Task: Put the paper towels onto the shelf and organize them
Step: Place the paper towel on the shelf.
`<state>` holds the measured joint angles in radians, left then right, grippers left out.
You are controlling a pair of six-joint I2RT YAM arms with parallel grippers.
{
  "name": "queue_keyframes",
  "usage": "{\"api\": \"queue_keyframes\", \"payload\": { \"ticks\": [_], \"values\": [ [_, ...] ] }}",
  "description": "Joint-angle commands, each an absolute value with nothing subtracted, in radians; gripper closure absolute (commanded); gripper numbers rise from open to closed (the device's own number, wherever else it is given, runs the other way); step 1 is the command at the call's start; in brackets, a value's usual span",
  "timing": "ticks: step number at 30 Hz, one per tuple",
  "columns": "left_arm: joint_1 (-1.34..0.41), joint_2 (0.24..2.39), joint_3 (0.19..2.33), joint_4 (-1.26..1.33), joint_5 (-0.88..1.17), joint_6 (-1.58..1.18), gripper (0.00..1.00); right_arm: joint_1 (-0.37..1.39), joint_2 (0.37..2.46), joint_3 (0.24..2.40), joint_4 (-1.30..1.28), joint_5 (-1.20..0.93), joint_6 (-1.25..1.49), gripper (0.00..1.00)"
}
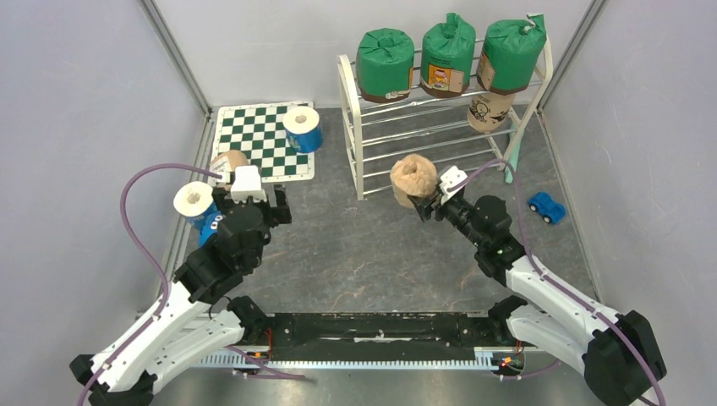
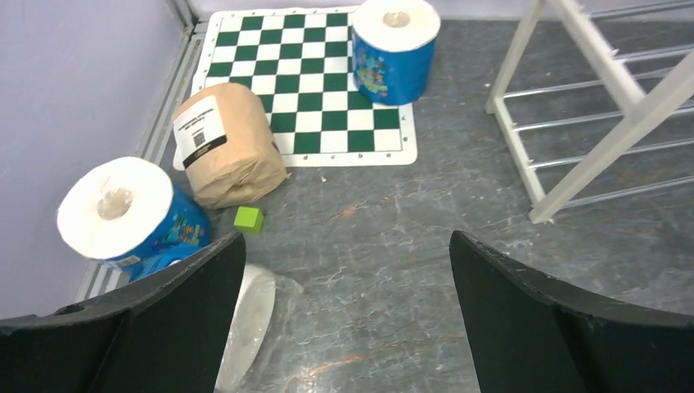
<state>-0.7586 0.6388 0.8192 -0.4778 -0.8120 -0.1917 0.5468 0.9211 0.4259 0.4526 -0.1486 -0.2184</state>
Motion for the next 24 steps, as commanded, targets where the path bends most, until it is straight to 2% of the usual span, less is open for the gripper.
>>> {"api": "queue_keyframes", "payload": {
  "ticks": [1,24],
  "values": [
    [-0.739,0.617,0.767,-0.436,-0.864,-0.143,0.0,0.492,0.929,0.551,0.529,-0.092,-0.225,0.36],
    [-0.701,0.615,0.749,-0.443,-0.844,-0.126,0.0,0.211,1.204,0.86,0.568,-0.105,-0.198,0.35]
  ]
}}
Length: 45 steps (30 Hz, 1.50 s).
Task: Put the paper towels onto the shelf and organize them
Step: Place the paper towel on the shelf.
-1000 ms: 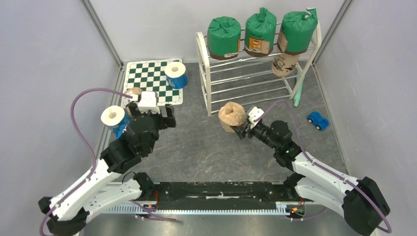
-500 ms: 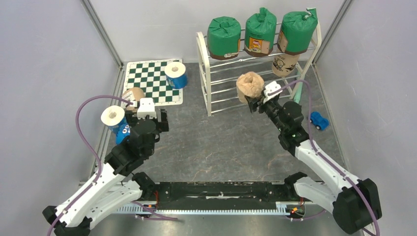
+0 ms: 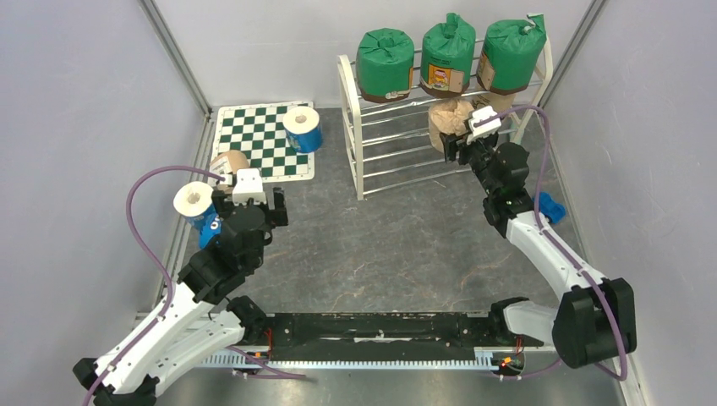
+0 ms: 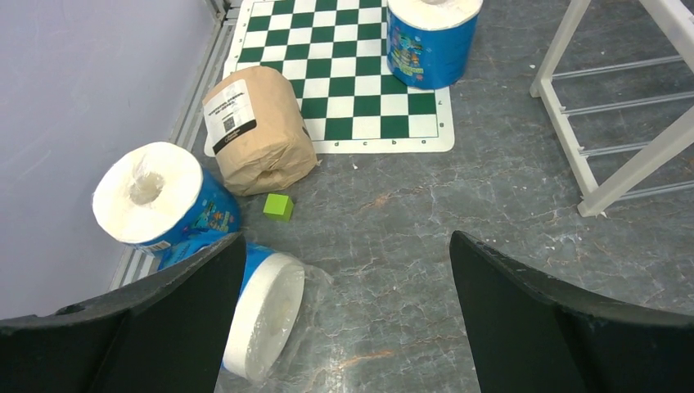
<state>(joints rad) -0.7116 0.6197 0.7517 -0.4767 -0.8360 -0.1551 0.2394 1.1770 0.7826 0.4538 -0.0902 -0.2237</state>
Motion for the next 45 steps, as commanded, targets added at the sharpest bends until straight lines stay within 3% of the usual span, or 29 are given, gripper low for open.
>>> {"api": "queue_keyframes", "payload": {
  "ticks": [1,45],
  "values": [
    [-0.701,0.617,0.749,-0.442,-0.842,-0.126,0.0,0.206,1.215,0.864,0.577,-0.109,-0.189,0.35],
    [-0.686,0.613,0.746,-0.442,-0.824,-0.133,0.0,0.161,1.479,0.946,0.815,-0.093,-0.072,0.33]
  ]
}}
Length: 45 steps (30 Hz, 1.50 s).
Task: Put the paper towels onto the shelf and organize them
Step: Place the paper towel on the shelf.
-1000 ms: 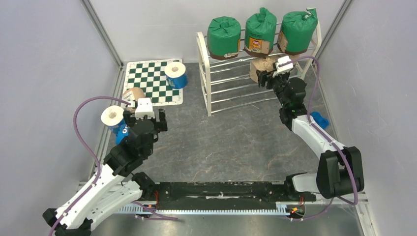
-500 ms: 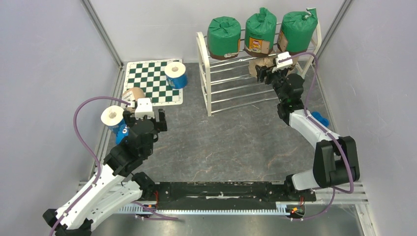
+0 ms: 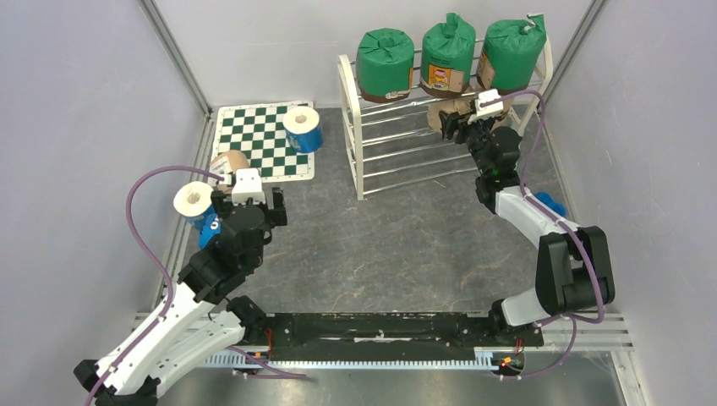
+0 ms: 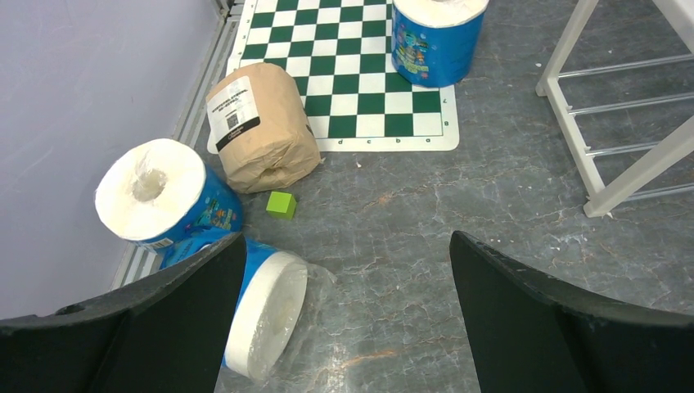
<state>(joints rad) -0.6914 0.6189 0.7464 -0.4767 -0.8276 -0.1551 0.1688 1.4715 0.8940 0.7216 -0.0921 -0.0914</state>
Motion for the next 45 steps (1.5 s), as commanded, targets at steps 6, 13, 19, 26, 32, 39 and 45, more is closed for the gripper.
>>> {"api": "queue_keyframes", "payload": {
  "ticks": [6,13,19,26,32,39,45],
  "values": [
    [-0.684,0.611,0.746,-0.442,-0.822,-0.133,0.0,0.16,1.491,0.951,0.81,-0.103,-0.058,0.29],
    [-0.684,0.609,0.744,-0.442,-0.82,-0.133,0.0,0.158,1.507,0.946,0.807,-0.107,-0.05,0.22],
    [-0.683,0.608,0.744,-0.442,-0.82,-0.133,0.0,0.156,1.511,0.94,0.811,-0.114,-0.037,0.19],
    [-0.683,0.611,0.745,-0.442,-0.816,-0.133,0.0,0.155,1.488,0.919,0.818,-0.103,-0.031,0.09],
    [-0.683,0.611,0.744,-0.442,-0.813,-0.133,0.0,0.155,1.46,0.891,0.831,-0.089,-0.03,0.02],
    [-0.682,0.61,0.744,-0.441,-0.811,-0.133,0.0,0.155,1.427,0.852,0.838,-0.085,-0.027,0.02],
    [-0.681,0.61,0.745,-0.442,-0.808,-0.135,0.0,0.155,1.354,0.79,0.829,-0.085,-0.012,0.02]
  ]
}}
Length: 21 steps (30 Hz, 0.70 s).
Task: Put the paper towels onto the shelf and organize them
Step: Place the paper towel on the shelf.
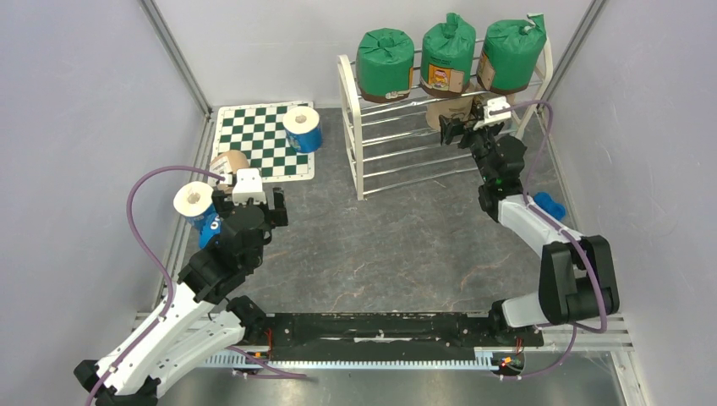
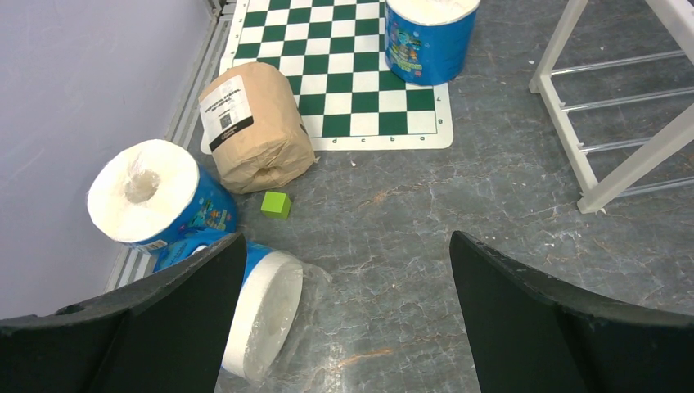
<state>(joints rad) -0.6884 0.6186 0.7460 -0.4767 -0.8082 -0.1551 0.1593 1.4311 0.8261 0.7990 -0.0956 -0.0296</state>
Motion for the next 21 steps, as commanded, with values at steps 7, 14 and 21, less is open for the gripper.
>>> {"api": "queue_keyframes", "payload": {
  "ticks": [7,14,21],
  "values": [
    [-0.68,0.616,0.746,-0.442,-0.803,-0.137,0.0,0.155,1.156,0.626,0.781,-0.118,0.052,0.02],
    [-0.673,0.643,0.747,-0.437,-0.782,-0.145,0.0,0.155,0.913,0.421,0.742,-0.141,0.113,0.02],
    [-0.658,0.75,0.786,-0.439,-0.714,-0.188,0.0,0.155,0.766,0.288,0.741,-0.271,0.242,0.02]
  ]
}}
